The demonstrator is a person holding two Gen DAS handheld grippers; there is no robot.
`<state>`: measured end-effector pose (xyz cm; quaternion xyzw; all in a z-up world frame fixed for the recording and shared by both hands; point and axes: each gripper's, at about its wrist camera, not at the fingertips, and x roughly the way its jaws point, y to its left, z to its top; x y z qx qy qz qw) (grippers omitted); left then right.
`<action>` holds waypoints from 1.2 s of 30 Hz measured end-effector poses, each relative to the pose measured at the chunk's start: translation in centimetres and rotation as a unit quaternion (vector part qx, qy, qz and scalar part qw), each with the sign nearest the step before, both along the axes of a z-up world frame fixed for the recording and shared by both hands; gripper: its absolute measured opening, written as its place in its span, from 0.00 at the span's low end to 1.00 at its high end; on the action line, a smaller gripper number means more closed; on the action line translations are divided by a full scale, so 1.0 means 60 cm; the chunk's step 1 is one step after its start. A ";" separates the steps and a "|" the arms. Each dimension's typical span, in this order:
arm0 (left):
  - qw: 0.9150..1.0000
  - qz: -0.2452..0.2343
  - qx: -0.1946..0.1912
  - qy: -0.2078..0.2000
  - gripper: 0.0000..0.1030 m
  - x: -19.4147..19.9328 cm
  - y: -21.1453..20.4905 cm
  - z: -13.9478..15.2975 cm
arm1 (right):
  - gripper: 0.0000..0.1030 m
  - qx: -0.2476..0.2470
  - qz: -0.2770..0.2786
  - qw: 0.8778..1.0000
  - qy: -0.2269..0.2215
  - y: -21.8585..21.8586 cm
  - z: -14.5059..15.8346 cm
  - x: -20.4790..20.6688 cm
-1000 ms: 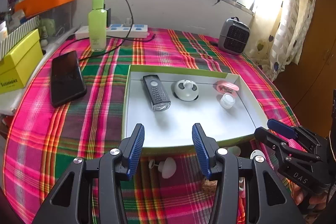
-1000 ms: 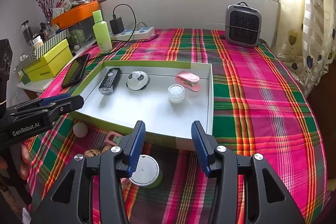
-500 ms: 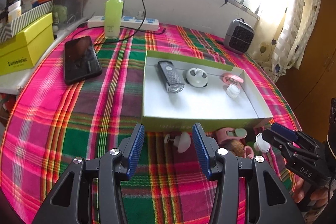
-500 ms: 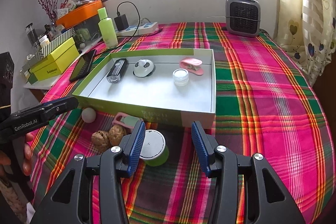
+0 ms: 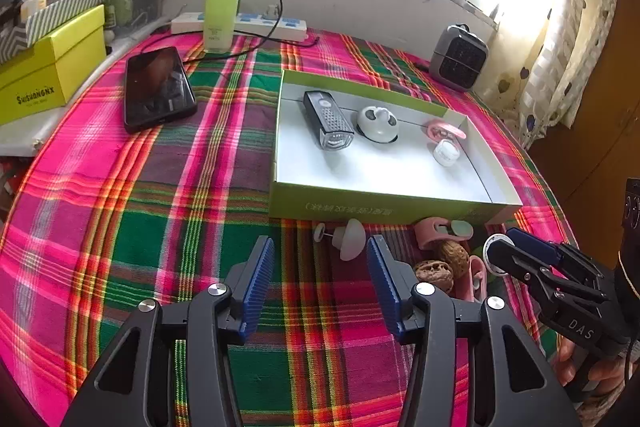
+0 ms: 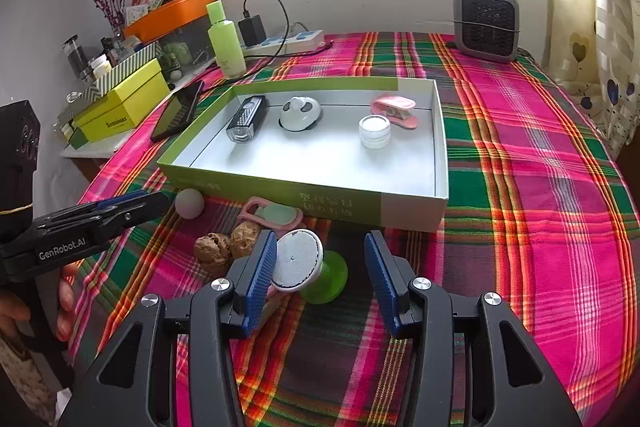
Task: Organize objects
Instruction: 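Grasp the green-topped white roller with the right gripper while the left grasps the white knob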
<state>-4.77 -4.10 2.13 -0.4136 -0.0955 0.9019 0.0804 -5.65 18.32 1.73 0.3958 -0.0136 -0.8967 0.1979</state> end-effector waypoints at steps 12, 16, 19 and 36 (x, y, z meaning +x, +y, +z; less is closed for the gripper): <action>1.000 -0.016 -0.006 -0.015 0.48 -0.029 0.019 -0.017 | 0.46 -0.014 0.005 1.000 -0.016 -0.006 -0.006 -0.006; 1.000 -0.013 -0.002 -0.019 0.48 -0.038 0.017 -0.022 | 0.46 -0.011 0.007 1.000 -0.027 -0.007 -0.011 -0.007; 1.000 -0.014 -0.002 -0.018 0.48 -0.044 0.017 -0.023 | 0.46 -0.019 0.005 0.999 -0.032 -0.004 -0.012 -0.009; 1.000 -0.004 -0.004 -0.013 0.44 -0.046 0.019 -0.023 | 0.38 -0.043 0.005 0.998 -0.041 0.001 -0.014 -0.007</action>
